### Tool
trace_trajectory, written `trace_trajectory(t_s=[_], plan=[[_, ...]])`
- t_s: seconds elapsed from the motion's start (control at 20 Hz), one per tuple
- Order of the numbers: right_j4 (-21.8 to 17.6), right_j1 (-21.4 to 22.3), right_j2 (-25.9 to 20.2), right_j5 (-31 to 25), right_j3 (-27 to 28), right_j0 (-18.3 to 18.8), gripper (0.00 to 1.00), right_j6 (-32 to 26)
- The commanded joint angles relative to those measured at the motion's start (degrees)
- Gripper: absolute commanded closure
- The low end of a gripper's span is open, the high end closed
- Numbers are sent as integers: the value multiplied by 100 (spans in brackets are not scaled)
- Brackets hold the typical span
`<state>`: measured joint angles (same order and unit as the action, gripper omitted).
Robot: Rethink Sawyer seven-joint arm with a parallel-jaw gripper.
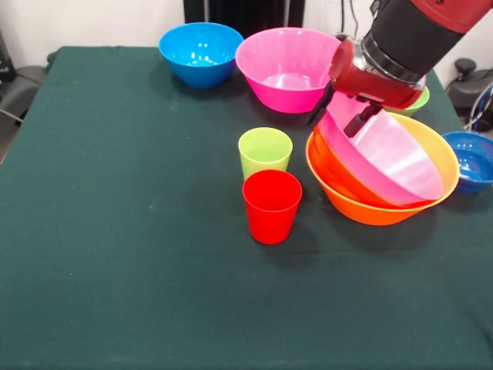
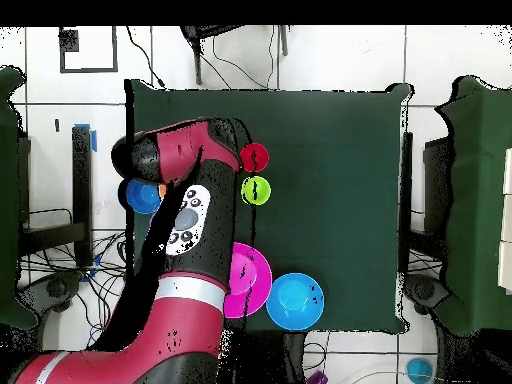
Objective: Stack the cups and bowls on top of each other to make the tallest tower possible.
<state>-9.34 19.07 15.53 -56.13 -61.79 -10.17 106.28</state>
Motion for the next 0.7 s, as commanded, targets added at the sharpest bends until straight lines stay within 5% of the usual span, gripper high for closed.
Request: trace_trajectory(t_s=[0.05, 0.7], plan=[[-476, -587, -739, -319, -17, 139, 0, -916], [-425, -663, -718, -352, -45, 157, 0, -942]])
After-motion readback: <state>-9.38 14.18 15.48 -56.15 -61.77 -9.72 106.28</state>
